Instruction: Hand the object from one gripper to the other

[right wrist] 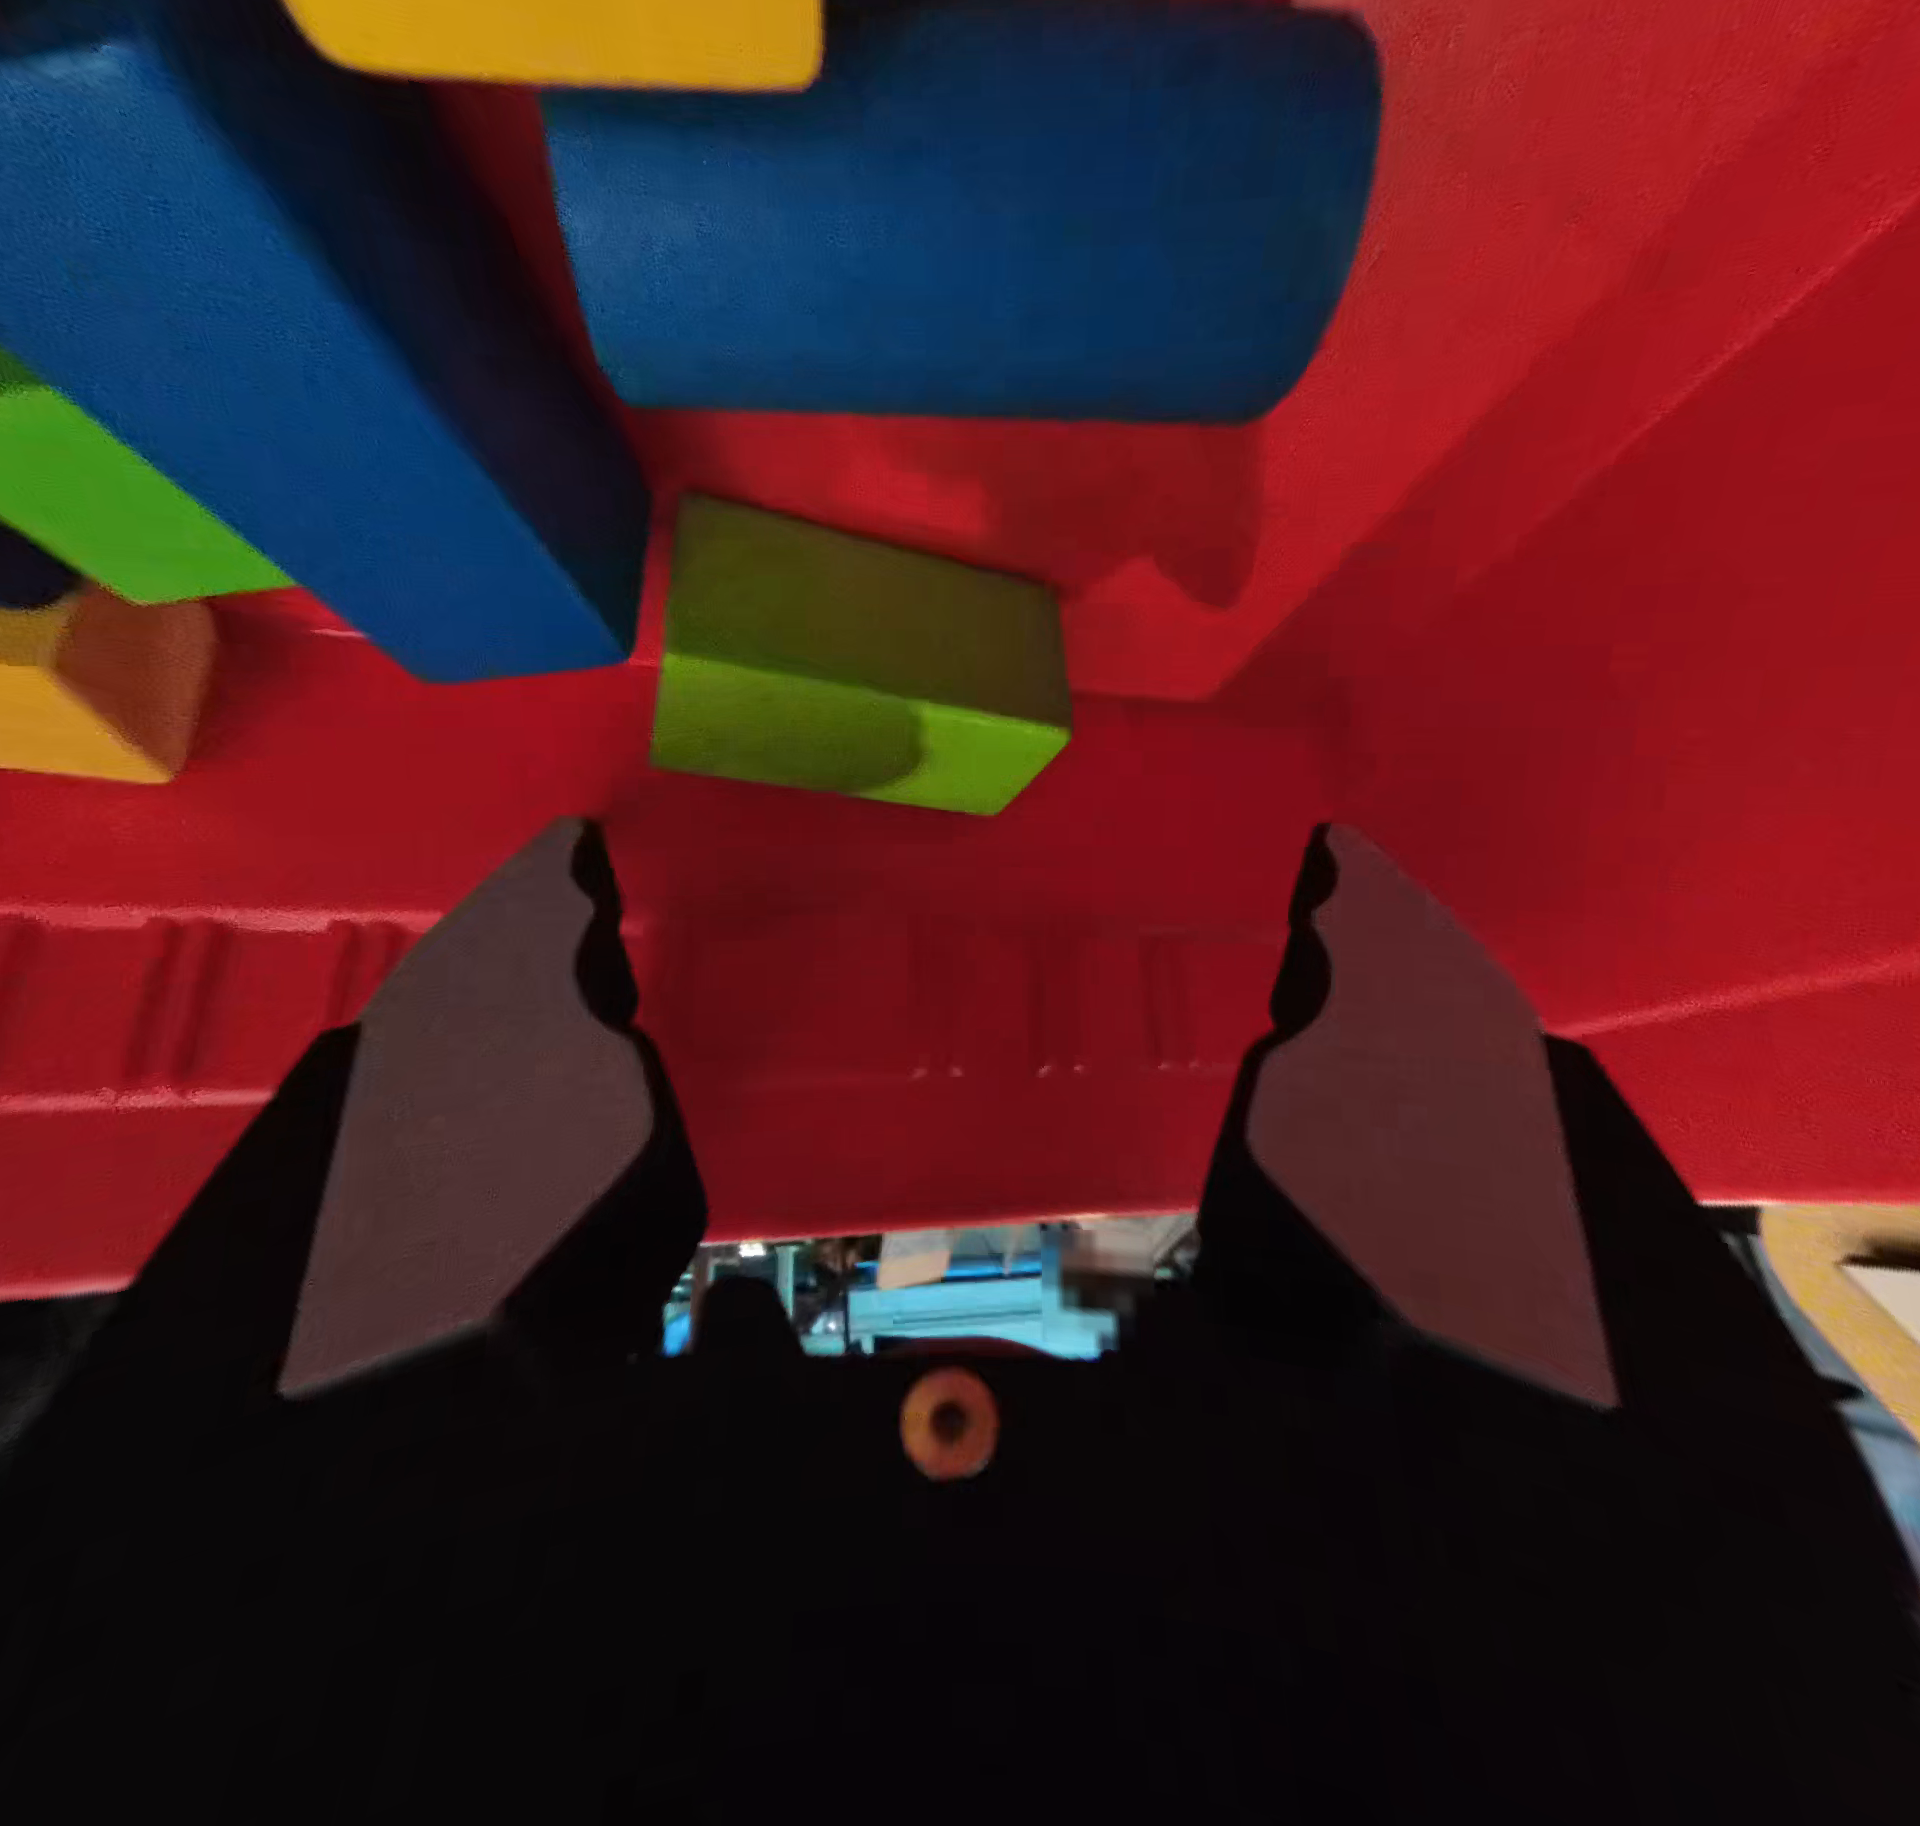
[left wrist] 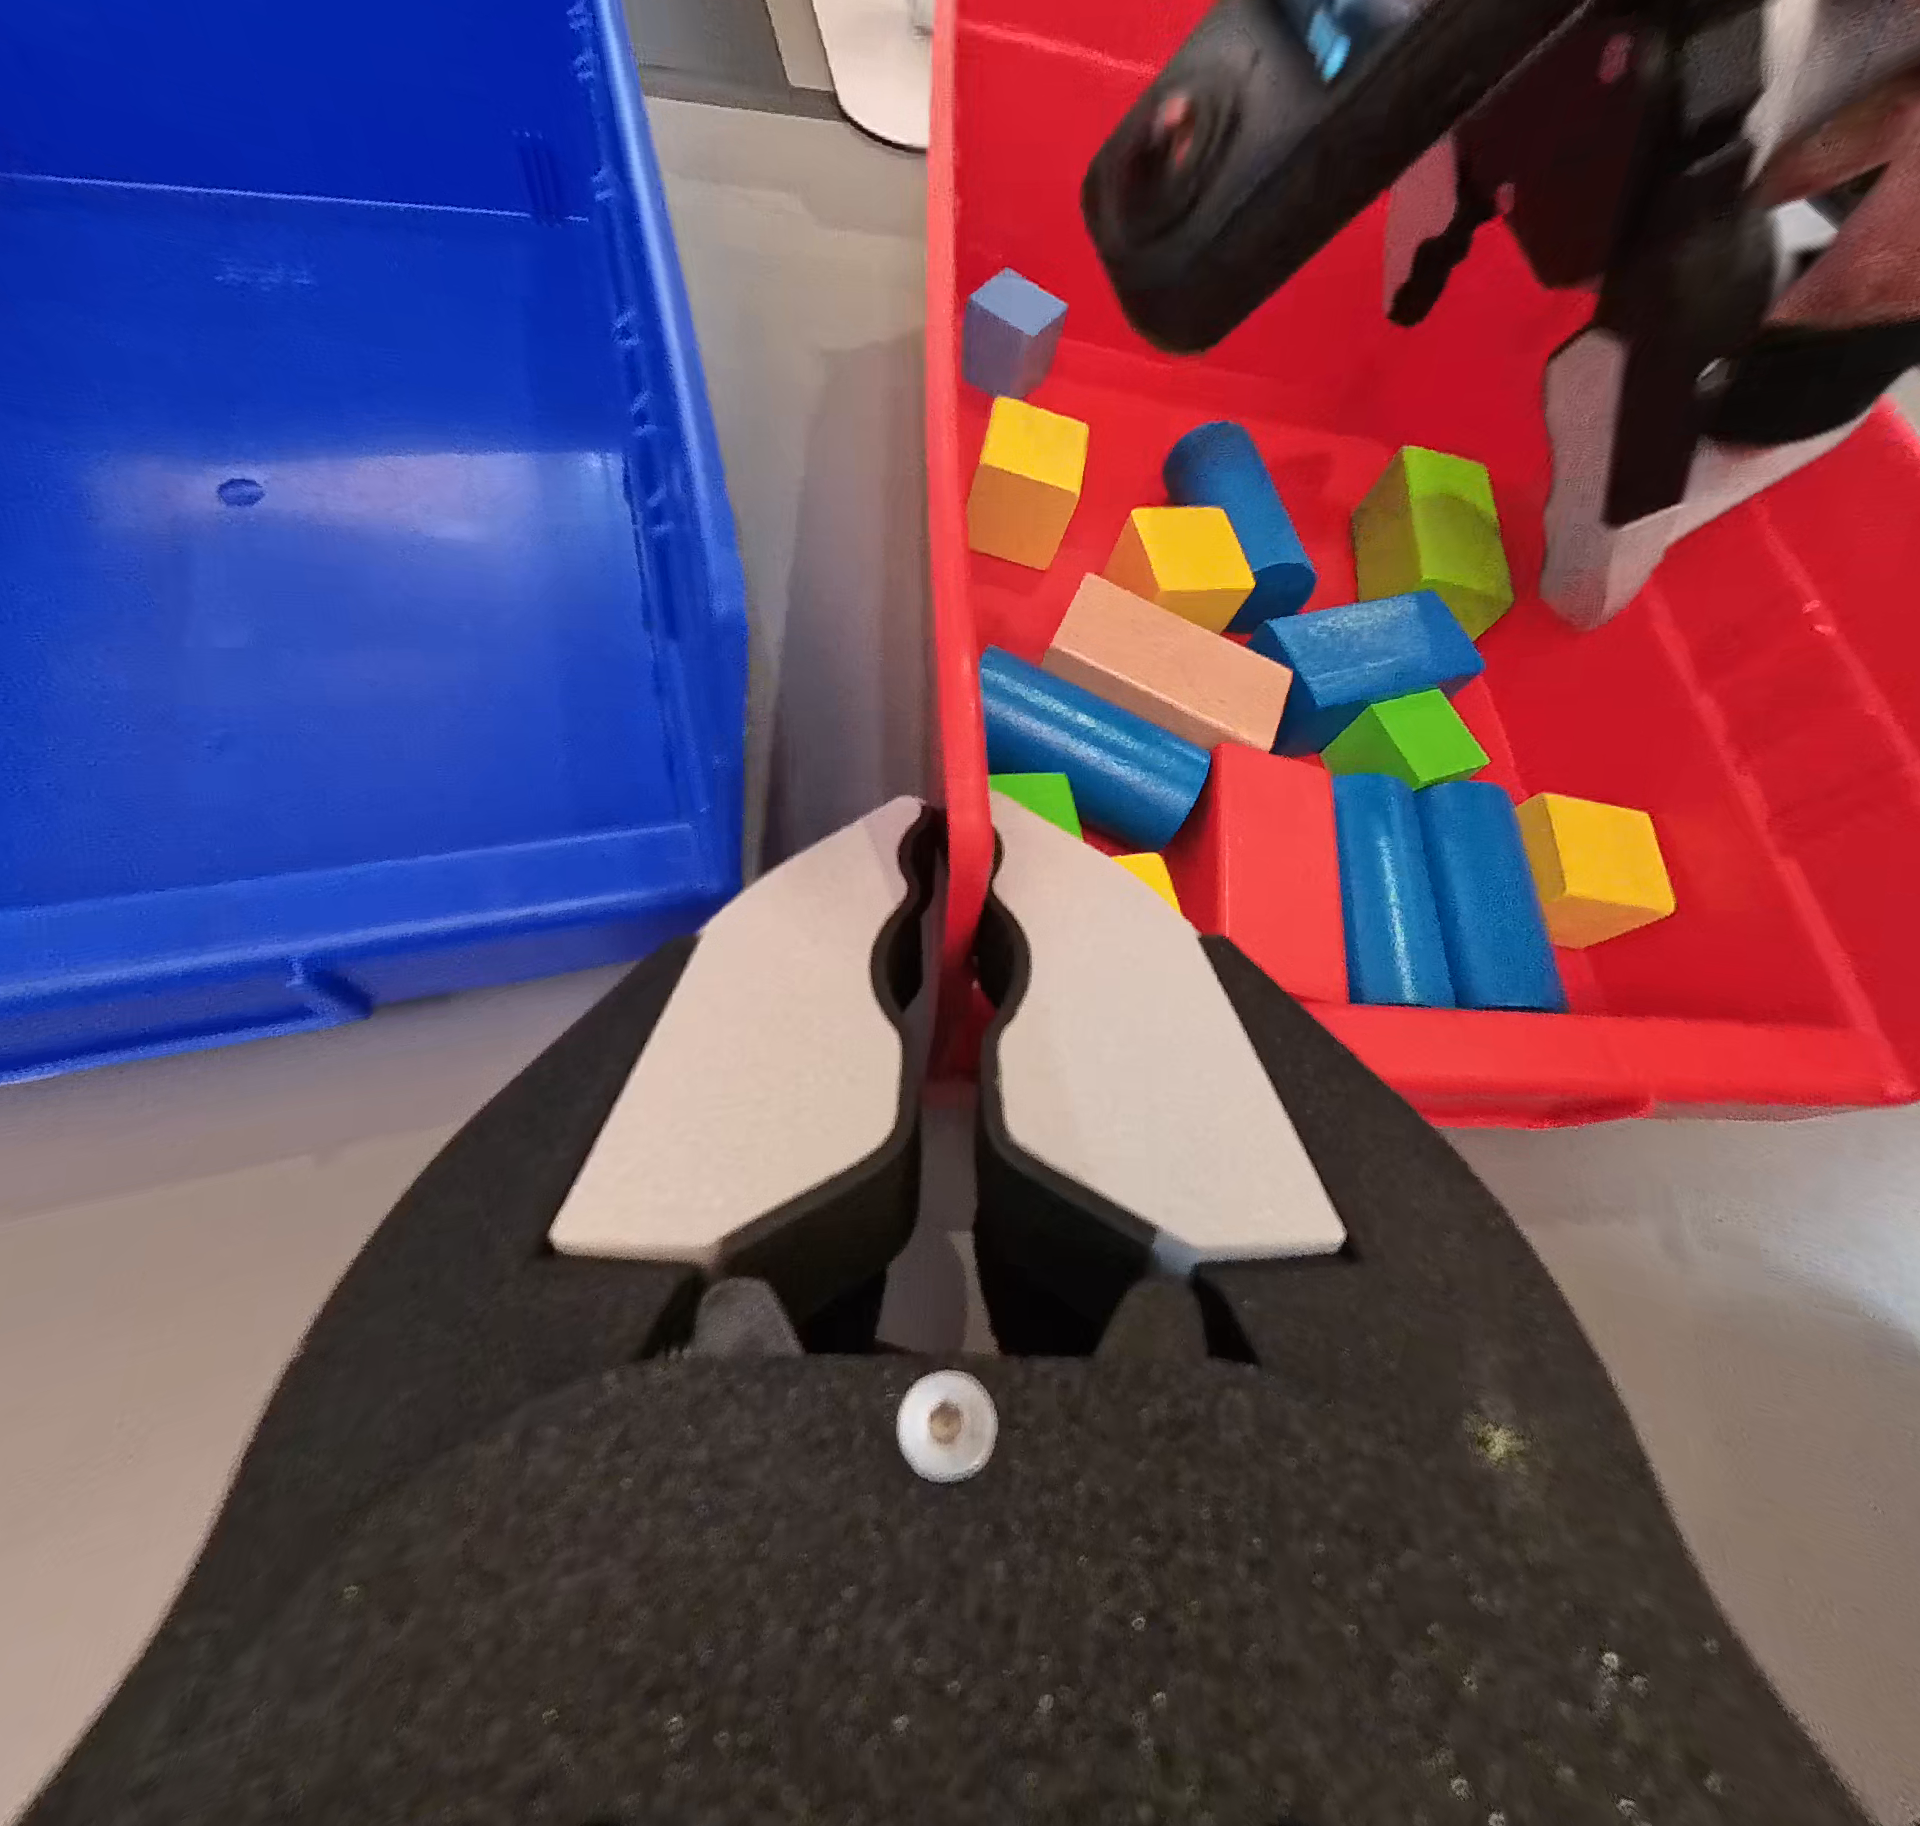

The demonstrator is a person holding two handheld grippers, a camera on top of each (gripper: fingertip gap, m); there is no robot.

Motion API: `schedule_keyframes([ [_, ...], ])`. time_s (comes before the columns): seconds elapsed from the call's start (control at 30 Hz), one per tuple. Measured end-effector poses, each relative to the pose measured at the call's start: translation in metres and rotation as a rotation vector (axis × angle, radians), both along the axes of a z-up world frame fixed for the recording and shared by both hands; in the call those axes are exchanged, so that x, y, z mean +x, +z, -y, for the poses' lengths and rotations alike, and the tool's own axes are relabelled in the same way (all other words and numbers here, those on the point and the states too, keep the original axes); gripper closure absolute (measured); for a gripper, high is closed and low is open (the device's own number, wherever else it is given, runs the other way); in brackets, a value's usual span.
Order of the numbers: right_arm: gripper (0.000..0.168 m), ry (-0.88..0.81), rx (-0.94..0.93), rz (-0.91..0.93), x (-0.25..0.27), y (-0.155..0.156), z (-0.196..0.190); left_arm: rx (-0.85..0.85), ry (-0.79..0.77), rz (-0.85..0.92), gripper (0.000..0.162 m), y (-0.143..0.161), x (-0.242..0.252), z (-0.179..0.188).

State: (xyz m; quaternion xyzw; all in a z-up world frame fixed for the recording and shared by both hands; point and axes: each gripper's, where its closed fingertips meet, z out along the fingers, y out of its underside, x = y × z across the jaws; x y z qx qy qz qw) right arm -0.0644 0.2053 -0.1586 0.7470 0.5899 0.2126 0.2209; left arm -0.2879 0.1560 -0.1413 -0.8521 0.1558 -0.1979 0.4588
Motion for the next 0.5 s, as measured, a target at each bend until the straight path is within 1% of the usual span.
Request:
schedule_keyframes([
  [0.03, 0.045, 0.041, 0.003, 0.022, -0.001, -0.006, -0.002, 0.000, -0.002, 0.003, 0.158, 0.000, 0.001, 0.000],
  [0.1, 0.045, 0.107, 0.005, 0.009, -0.011, -0.027, -0.007, -0.002, -0.004, 0.011, 0.158, 0.000, 0.001, 0.001],
  [0.13, 0.049, 0.146, -0.010, 0.007, -0.014, -0.035, -0.010, 0.001, -0.005, 0.010, 0.157, 0.000, 0.001, 0.001],
  [0.17, 0.042, 0.148, -0.020, -0.019, -0.020, -0.038, -0.013, 0.004, -0.003, 0.003, 0.158, 0.000, 0.000, 0.001],
  [0.2, 0.040, 0.129, 0.023, -0.114, -0.031, -0.037, -0.022, 0.002, 0.004, -0.001, 0.158, 0.000, -0.001, 0.001],
  [0.23, 0.063, 0.135, 0.074, -0.247, -0.045, -0.031, -0.032, 0.004, 0.014, -0.002, 0.158, 0.000, -0.004, 0.000],
  [0.27, 0.093, 0.147, 0.192, -0.401, -0.061, -0.020, -0.051, 0.003, 0.017, 0.000, 0.158, 0.000, -0.006, 0.000],
  [0.3, 0.108, 0.099, 0.325, -0.616, -0.086, -0.002, -0.068, 0.004, 0.014, 0.003, 0.158, 0.000, -0.006, -0.001],
  [0.33, 0.121, 0.012, 0.333, -0.850, -0.107, 0.021, -0.068, 0.006, 0.014, 0.001, 0.158, 0.000, -0.006, -0.001],
  [0.37, 0.118, -0.063, 0.330, -1.025, -0.119, 0.044, -0.068, 0.007, 0.015, -0.004, 0.158, 0.000, -0.006, -0.001],
  [0.4, 0.107, -0.110, 0.346, -1.108, -0.121, 0.061, -0.070, 0.008, 0.016, -0.005, 0.158, 0.000, -0.006, -0.001],
  [0.43, 0.103, -0.114, 0.342, -1.130, -0.120, 0.071, -0.066, 0.007, 0.016, -0.002, 0.158, 0.000, -0.006, -0.001],
  [0.47, 0.100, -0.090, 0.302, -1.150, -0.122, 0.076, -0.054, 0.006, 0.016, 0.001, 0.158, 0.000, -0.006, -0.001],
  [0.5, 0.091, -0.065, 0.235, -1.166, -0.127, 0.076, -0.037, 0.006, 0.016, 0.001, 0.158, 0.000, -0.006, -0.001],
])
